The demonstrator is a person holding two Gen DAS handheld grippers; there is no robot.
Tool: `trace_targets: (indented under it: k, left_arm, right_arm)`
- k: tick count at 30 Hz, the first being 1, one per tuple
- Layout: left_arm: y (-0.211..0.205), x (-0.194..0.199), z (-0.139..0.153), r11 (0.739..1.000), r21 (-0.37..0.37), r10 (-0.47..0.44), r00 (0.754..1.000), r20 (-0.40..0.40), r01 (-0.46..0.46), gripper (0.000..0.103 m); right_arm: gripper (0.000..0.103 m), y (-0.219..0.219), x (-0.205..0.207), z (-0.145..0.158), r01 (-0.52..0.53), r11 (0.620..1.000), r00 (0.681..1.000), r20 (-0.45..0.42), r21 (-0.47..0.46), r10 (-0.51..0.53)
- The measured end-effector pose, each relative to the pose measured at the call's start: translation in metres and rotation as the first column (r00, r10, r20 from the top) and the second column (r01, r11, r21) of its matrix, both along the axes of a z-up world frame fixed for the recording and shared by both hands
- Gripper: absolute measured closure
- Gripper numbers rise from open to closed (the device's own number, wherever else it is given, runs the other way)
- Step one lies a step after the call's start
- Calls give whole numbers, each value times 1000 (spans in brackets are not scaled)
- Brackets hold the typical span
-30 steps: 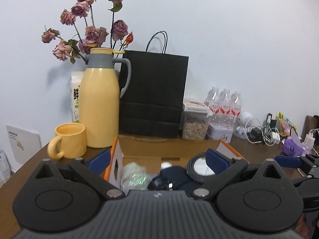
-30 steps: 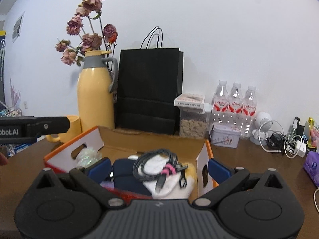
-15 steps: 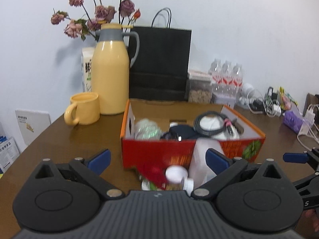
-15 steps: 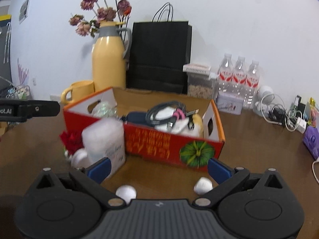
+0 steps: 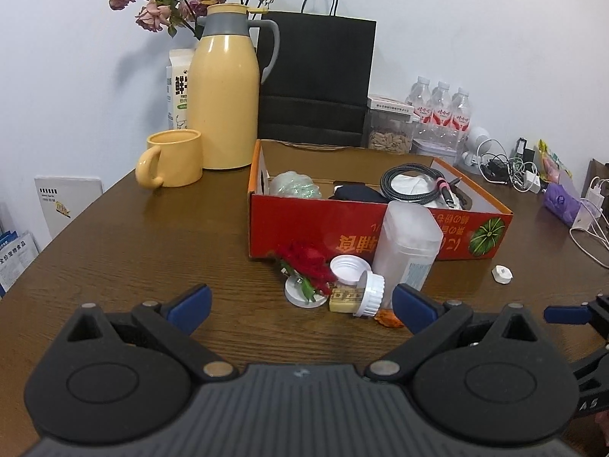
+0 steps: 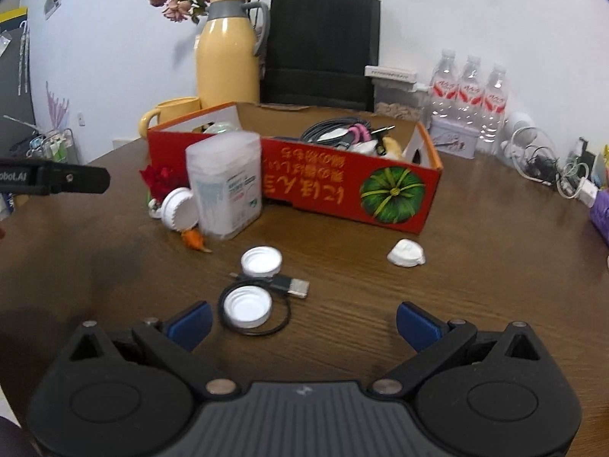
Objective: Organize objects
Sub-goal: 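Withdraw both tools from the box back over the table, then grasp the black USB cable with the right tool while the left tool grasps a white round brush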
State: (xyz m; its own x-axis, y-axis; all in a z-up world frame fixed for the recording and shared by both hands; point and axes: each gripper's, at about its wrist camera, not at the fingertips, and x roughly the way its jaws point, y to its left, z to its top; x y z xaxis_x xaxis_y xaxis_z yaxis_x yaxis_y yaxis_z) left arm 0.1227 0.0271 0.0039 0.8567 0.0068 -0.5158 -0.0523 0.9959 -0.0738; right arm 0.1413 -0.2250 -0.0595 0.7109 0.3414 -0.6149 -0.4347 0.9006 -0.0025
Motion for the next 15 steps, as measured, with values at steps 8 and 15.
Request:
trace_targets:
  k: [8,15]
  left_arm:
    - [1,2,-6,1000,-5,3,1000,-20,-3,0]
    - [7,2,-8,1000,-11,22,999,-28,-22,0]
  right_arm:
    - [7,22,10,-7,-49,999,998,-29,12,50]
    - [22,12,33,-4,10,995,997,-83,98,-2]
